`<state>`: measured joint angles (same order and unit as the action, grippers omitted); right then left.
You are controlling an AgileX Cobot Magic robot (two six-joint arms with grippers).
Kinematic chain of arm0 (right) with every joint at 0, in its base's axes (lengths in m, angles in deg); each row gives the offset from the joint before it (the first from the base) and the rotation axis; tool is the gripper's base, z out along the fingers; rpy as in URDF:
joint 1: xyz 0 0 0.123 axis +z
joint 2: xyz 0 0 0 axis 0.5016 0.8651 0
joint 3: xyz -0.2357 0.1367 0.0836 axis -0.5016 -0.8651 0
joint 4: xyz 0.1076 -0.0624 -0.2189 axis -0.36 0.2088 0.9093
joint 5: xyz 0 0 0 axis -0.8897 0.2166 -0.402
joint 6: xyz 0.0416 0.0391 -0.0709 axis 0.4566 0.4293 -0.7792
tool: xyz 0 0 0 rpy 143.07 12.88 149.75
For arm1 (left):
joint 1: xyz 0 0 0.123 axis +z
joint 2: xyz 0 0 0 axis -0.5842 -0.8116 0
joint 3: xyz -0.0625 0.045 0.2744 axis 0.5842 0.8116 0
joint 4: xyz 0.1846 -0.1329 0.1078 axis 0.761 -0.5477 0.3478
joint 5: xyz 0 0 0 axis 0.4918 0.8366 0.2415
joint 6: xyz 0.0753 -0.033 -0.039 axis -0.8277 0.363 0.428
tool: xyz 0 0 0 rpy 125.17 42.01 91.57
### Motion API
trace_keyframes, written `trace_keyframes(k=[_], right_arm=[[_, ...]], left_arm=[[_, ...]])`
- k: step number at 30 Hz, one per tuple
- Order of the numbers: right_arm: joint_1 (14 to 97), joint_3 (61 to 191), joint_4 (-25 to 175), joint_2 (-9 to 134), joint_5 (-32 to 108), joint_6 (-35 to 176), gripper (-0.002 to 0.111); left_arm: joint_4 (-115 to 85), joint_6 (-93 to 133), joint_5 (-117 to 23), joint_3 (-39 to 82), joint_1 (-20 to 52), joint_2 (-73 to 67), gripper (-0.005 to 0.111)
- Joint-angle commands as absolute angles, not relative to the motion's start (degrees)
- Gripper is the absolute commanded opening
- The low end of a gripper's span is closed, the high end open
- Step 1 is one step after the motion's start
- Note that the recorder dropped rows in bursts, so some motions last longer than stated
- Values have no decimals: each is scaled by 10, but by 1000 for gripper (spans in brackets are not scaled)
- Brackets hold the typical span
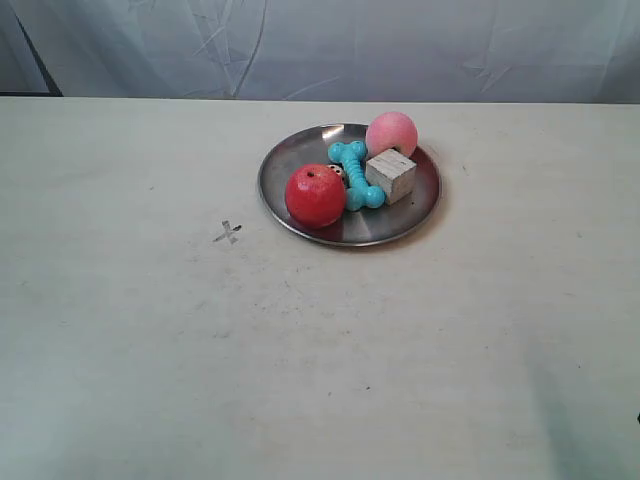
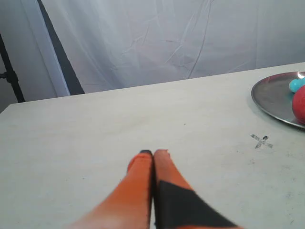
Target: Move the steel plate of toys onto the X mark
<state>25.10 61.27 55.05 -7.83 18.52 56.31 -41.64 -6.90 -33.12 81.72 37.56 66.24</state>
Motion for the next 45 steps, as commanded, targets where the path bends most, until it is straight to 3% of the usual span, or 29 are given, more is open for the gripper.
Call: trace_keyframes(k=[1,24,28,33,39,45], right_arm=[[248,611,550,-80,192,562,0],[248,611,598,-80,213,561,0],[248,611,417,-80,229,623,0],[248,611,35,-80,237,736,0],[248,611,11,-80,306,734,0],[248,611,-61,-80,267,735,0]], left_arm=[[-415,-68,-339,819,372,665,0],[-414,-68,-341,819,372,665,0],[-412,-68,-378,819,372,665,0],[-412,-68,-505,819,372,665,0],[-420,-39,-639,819,372,665,0],[-459,349,-645,819,372,665,0]])
